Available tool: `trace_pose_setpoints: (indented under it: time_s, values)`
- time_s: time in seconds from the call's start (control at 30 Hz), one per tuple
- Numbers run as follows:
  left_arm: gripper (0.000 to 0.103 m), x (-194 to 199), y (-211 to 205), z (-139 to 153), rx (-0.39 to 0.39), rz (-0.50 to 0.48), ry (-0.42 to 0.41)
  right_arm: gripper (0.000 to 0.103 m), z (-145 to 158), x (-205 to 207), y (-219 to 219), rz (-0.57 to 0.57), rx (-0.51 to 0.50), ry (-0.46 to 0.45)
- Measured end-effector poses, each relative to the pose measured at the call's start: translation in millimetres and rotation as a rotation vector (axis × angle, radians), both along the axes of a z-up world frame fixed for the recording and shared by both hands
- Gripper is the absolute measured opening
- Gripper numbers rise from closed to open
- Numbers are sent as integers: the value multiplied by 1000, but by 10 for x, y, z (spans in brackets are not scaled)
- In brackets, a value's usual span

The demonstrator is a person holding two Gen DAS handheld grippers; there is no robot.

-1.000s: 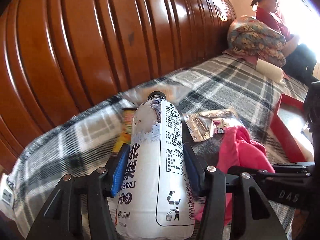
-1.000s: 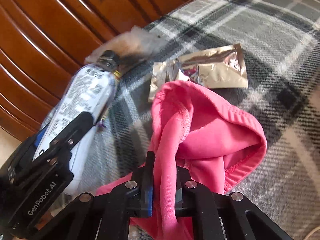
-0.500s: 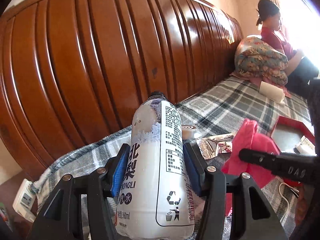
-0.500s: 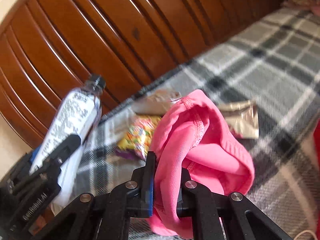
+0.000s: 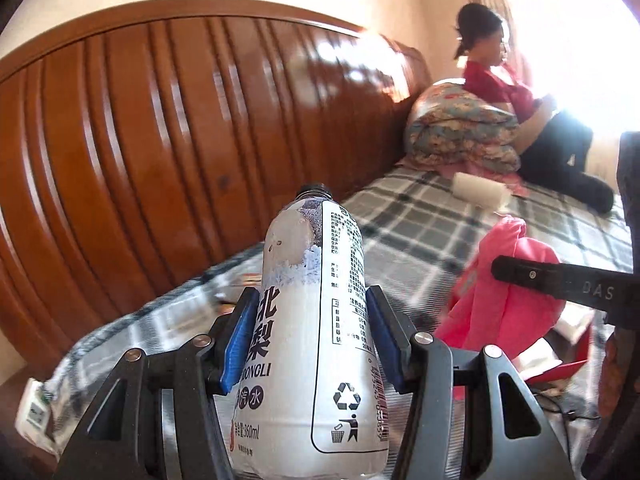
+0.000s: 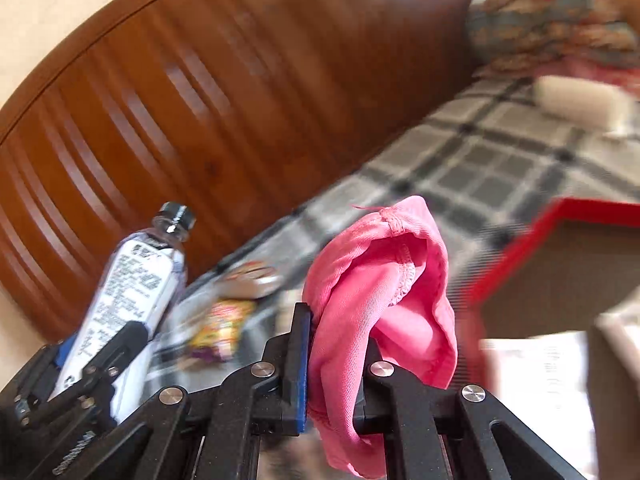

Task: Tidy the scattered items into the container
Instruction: 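Carry the bottle and pink cloth into the red box and open both tools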

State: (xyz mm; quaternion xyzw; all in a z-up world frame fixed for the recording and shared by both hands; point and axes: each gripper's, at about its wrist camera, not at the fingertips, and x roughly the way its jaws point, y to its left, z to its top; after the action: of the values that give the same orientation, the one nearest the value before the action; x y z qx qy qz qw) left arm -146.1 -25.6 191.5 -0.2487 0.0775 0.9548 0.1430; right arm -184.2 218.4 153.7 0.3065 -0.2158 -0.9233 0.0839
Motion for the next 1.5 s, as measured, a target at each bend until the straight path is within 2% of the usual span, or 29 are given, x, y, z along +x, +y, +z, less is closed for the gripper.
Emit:
trace_pose_setpoints:
  time_s: [0.2,0.33,0.43,0.57,0.8,0.97,1.13,1.17,1.3,1.4,1.5]
  values:
    - [58,143,902,-23,41,-170,-46,10,-30,364,777,-179,19,-27]
    - [58,208,1516,-90,61,-268,-92,11,-90,514,1187,-264,-3,-57]
    - [58,272,1935,-166,51,-343,-124,11,-102,597,1387,-318,18,-67]
    - [58,260,2316,-294,8,-374,-137,11,-137,618,1572,-345,22,-79]
    - [58,130,2433,-612,-38,-368,-224,11,-348,429,1598,-327,23,-131]
    - [58,-23,2327,-650,-25,-349,-232,12,-480,343,1500,-314,94,-172]
    - [59,-82,2303,-689,-46,-332,-216,14,-573,266,1449,-316,141,-183]
    - [61,-78,2298,-695,-49,-328,-207,14,-596,257,1439,-311,150,-189]
    - [76,-67,2301,-702,-57,-326,-184,14,-669,228,1381,-297,216,-225]
    - [82,-74,2294,-714,-49,-318,-181,14,-689,233,1399,-301,212,-232]
    - [89,-110,2258,-727,-38,-309,-187,23,-709,232,1450,-301,183,-250]
